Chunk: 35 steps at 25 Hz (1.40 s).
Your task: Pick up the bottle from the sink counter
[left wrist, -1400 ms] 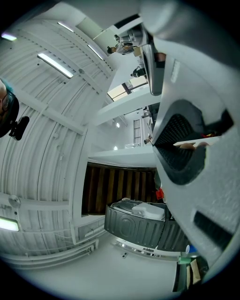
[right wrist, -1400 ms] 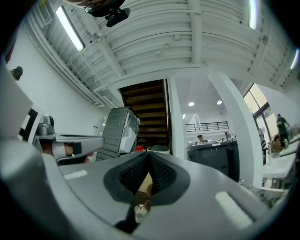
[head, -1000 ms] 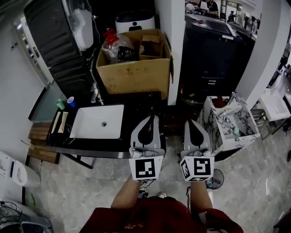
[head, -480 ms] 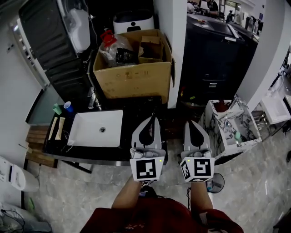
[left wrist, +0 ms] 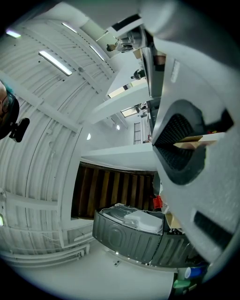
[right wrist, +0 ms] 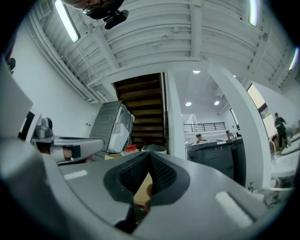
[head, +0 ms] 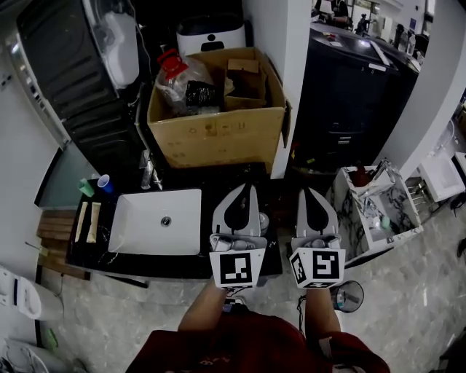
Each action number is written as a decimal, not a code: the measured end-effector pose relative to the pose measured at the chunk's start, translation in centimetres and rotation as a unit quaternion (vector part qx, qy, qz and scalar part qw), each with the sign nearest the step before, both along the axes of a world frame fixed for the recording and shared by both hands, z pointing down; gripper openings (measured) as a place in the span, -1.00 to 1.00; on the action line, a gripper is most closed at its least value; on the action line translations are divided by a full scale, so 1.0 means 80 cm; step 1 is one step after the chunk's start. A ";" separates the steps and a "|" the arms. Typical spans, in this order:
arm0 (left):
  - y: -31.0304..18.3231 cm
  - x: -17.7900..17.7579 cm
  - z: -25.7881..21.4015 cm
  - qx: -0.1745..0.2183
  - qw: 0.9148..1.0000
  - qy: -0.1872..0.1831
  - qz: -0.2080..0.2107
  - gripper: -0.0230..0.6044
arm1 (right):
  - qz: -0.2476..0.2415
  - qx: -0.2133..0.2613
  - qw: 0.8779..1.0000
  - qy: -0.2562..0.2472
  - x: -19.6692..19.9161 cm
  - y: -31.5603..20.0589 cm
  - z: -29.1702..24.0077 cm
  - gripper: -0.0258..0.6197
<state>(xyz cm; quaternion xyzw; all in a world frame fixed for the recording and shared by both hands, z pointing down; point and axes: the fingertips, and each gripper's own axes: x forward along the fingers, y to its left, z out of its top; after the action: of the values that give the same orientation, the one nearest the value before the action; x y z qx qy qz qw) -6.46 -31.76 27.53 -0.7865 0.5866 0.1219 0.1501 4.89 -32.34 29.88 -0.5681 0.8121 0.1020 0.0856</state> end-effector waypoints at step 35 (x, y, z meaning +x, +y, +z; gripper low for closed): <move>-0.108 0.001 0.011 -0.015 1.000 -0.005 -0.007 -0.92 | -0.014 -0.012 1.000 -0.003 -0.004 -0.112 0.006 -0.92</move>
<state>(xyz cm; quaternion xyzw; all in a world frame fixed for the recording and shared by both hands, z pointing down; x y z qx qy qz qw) -6.36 -40.44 28.39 -0.7852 0.5930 0.1080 0.1419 4.60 -41.27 30.32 -0.5577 0.8211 0.0892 0.0827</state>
